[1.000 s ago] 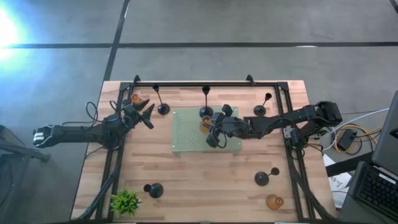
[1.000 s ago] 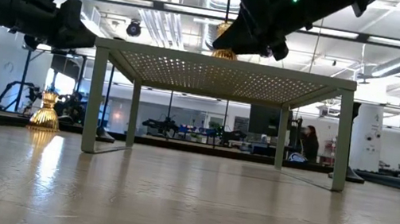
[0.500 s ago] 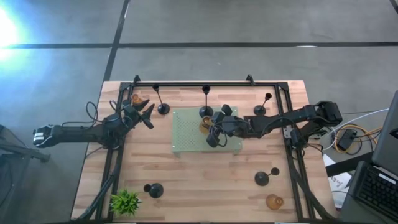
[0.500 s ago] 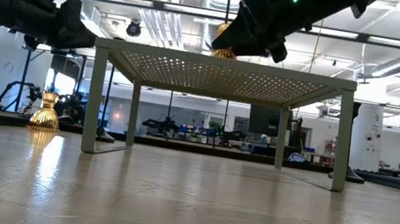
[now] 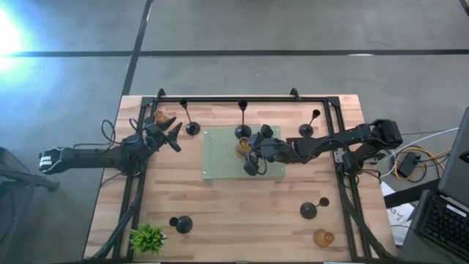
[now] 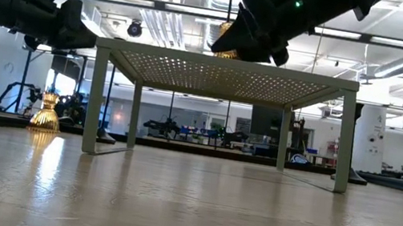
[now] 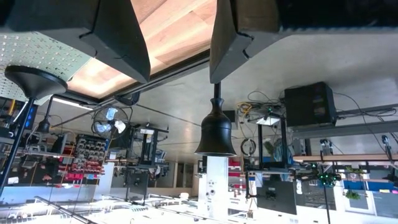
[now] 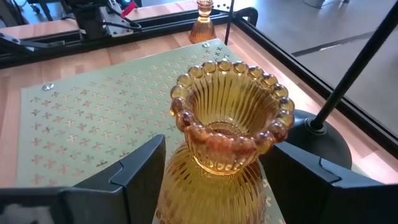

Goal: Pick & Place candle stick holders
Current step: Align the bottom left yellow candle holder with the black candle holder on the shelf, then put the black candle holder on the shelf

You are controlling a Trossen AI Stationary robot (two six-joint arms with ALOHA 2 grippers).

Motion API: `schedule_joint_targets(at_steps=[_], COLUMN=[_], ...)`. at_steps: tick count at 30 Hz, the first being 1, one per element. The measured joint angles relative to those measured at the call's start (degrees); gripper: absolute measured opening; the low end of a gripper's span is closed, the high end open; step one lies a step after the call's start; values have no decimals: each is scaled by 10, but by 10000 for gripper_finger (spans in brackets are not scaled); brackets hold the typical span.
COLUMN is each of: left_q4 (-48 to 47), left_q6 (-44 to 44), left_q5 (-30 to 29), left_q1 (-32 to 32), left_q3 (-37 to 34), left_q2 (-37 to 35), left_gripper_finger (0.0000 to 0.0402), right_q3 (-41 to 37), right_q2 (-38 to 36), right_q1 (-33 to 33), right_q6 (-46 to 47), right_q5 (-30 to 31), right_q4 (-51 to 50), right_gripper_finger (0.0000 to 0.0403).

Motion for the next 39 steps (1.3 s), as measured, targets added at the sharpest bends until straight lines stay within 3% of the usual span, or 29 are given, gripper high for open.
schedule_joint_targets(at_steps=[12,23,29,39], left_q4=[0,0,0,7], left_q6=[6,10,12,11], left_q5=[0,0,0,3], left_q1=[0,0,0,0], left_q3=[0,0,0,0], left_q2=[0,0,0,4], left_gripper_finger=[172,172,172,172], right_q3=[1,1,2,-13], right_q2=[-14,-81,-143,-224], right_q1=[0,8,30,69], right_q6=[-7,-1,9,15], right_q5=[-4,-33,-37,-59], right_q4=[-12,-78,-174,-355], right_gripper_finger=[253,247,247,214])
